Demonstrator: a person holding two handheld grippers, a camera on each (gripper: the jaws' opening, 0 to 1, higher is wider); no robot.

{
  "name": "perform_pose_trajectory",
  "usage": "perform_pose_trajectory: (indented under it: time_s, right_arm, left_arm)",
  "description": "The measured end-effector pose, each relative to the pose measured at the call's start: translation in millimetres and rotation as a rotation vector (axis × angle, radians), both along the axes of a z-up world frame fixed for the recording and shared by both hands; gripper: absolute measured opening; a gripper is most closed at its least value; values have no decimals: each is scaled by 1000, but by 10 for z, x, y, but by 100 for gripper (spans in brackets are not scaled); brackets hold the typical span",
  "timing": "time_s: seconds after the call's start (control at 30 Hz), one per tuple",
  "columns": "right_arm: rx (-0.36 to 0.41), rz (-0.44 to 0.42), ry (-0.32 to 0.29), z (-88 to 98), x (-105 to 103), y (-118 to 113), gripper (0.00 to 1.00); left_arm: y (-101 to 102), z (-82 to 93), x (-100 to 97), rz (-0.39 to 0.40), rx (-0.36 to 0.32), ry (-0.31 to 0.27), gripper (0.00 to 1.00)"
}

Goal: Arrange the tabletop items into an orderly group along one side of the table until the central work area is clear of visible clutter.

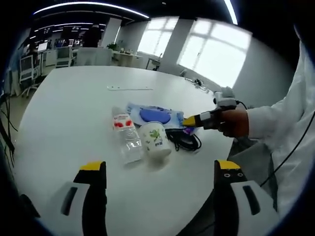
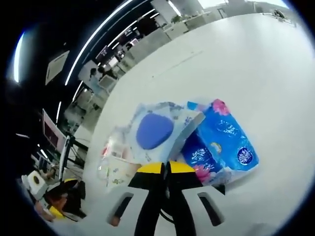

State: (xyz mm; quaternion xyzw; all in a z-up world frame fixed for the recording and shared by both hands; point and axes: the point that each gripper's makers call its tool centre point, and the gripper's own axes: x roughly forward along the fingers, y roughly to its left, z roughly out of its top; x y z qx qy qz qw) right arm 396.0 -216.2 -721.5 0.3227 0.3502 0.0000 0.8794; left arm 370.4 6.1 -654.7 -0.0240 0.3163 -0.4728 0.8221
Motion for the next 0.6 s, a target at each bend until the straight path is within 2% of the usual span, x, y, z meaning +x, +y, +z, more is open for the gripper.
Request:
perform_pose_trajectory:
  time_s: [0.3,0.47,0.53,0.6]
  right_arm:
    - [19,-22,-2,-12,1,-10,0]
    - [29,-28,-3,-19,3,-15,0]
    - [34,-30,-4,-25,3,-17,0]
    - [37,-31,-4,-24,1,-17,0]
  left_arm:
    - [-193,203,384,-21,1,-61,89]
    - [-431,401,688,-61,-25,-111,90]
    - [-536,443,723,-102,-34,-132,91]
    - [-639,448,744,-130,-34,-128,92]
